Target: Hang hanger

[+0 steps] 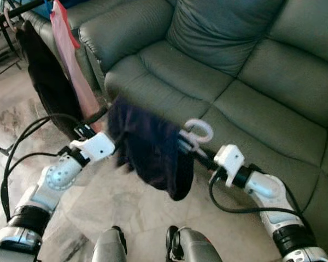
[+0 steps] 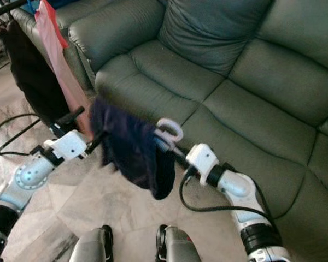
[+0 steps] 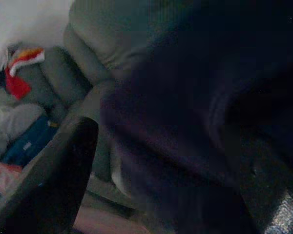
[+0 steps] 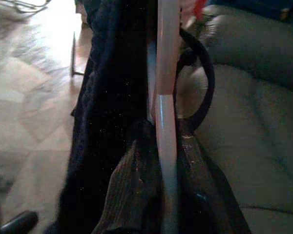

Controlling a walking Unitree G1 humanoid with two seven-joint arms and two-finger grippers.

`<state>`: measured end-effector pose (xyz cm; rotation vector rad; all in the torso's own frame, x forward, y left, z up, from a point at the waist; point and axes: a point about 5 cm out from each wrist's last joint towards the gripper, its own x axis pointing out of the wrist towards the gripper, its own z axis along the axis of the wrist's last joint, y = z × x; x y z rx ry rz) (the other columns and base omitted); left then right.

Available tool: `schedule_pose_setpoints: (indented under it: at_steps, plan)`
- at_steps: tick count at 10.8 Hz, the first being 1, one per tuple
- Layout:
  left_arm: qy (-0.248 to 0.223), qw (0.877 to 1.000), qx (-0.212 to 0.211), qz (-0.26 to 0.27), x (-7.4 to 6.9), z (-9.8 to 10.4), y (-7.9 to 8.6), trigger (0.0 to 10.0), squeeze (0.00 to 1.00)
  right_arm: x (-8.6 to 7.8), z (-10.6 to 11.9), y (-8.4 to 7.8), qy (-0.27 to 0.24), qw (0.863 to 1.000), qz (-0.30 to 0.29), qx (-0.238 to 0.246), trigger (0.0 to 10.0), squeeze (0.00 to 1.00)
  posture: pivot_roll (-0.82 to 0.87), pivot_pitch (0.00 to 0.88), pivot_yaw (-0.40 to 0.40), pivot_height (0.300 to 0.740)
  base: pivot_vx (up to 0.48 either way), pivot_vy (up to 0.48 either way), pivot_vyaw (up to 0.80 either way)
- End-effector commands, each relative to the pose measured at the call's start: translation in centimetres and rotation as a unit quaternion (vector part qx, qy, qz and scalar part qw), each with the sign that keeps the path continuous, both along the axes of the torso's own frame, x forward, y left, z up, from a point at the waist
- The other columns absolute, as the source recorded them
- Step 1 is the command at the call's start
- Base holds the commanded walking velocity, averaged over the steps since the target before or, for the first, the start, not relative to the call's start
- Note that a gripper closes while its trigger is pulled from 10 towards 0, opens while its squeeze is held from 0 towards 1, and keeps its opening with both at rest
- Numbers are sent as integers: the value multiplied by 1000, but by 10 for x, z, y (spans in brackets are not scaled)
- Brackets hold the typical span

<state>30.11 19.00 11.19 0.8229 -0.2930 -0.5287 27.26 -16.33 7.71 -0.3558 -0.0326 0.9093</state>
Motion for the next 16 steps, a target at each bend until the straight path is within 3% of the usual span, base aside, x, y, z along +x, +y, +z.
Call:
schedule_pose_setpoints:
  at_steps: [1,3,5,6,7,8,9,12,13,16]
  plan:
    - [-9,999,20,-25,1,3,-6,10000,1000,-1,0,-2,2,1000,7,5,10000,0,-18,179,-67,740,0,0,0]
    - [-19,998,14,-50,5,8,-20,10000,1000,-3,-4,0,18,1000,18,2,10000,0,-24,180,-67,740,0,0,0]
    - [4,992,32,-121,-3,0,-37,10000,1000,-5,-9,1,28,998,47,-25,10000,0,-24,180,-67,740,0,0,0]
    - [38,986,48,-157,-8,-8,-43,10000,0,-7,-10,4,23,997,65,-41,10000,0,-21,181,-68,740,0,0,0]
    - [57,981,57,-177,-9,-11,-45,9608,0,-6,-9,6,21,997,69,-40,10000,0,-20,181,-68,740,0,0,0]
    - [57,979,64,-182,-8,-11,-45,706,0,-5,-8,8,19,996,72,-39,10000,0,-22,181,-67,740,0,0,0]
    - [67,977,70,-192,-7,-11,-46,0,0,-5,-8,9,16,996,79,-44,10000,0,-23,183,-66,740,0,0,0]
    - [82,971,87,-209,-5,-13,-48,0,0,-10,-11,9,13,991,107,-73,10000,0,-26,187,-64,740,0,0,0]
    - [112,965,102,-215,-4,-19,-47,0,0,-7,-9,4,-1,986,126,-106,10000,0,-33,188,-63,740,0,0,0]
    - [132,963,107,-211,1,-18,-43,0,0,-3,-7,-3,-20,977,150,-153,10000,0,-30,188,-66,740,0,0,0]
